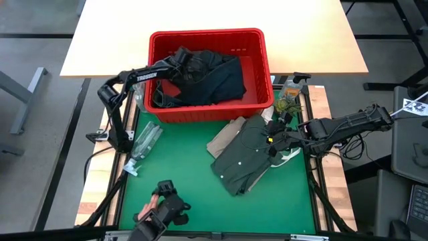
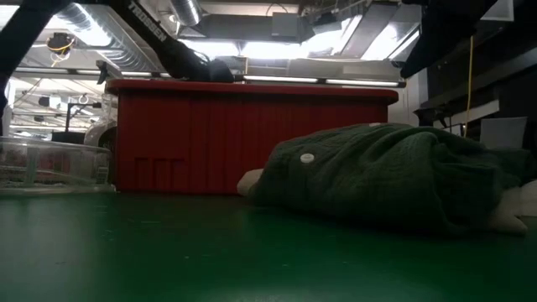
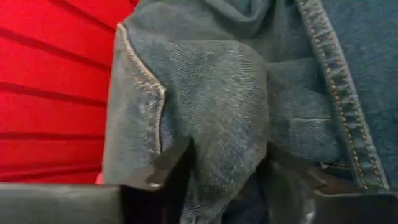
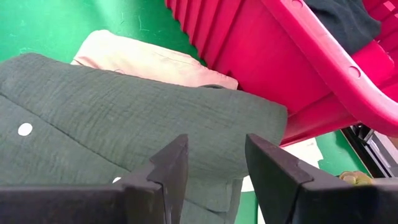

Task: Fold laundry
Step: Fold the dark blue pants

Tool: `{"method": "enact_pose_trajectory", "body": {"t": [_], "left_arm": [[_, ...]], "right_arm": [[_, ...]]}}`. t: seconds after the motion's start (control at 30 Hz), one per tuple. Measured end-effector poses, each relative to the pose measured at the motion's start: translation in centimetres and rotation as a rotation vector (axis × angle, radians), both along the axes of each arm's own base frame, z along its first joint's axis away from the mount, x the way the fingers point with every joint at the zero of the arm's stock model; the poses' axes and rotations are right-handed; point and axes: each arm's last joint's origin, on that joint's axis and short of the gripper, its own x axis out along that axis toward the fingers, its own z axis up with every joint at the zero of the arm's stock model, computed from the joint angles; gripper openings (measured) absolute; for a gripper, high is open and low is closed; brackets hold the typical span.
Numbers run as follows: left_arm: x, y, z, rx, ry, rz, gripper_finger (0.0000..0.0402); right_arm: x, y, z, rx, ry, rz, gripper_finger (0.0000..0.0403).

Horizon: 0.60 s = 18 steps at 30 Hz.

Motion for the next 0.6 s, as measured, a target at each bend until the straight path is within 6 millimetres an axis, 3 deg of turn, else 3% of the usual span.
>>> {"method": "enact_pose_trajectory", "body": {"t": [0.13, 0.23, 0.37, 0.6], "left_arm": [[0.7, -0.9, 0.5, 0.052, 0.038, 0.042, 0.0087], [1.3, -1.9, 2.4, 0.101, 0.031, 0.054, 0.0019], [2.6, -3.5, 6.3, 0.165, -0.050, 0.027, 0.0015], [4.5, -7.0, 15.7, 0.295, -0.254, -0.035, 0.0005]], "right_arm": [[0.0, 0.0, 0.0, 0.000, 0.000, 0.000, 0.0160], [0.0, 0.0, 0.0, 0.000, 0.000, 0.000, 0.0160], [0.1, 0.0, 0.0, 0.002, -0.008, 0.000, 0.0160], [0.5, 0.1, 0.8, -0.031, -0.039, 0.052, 0.0160]]}}
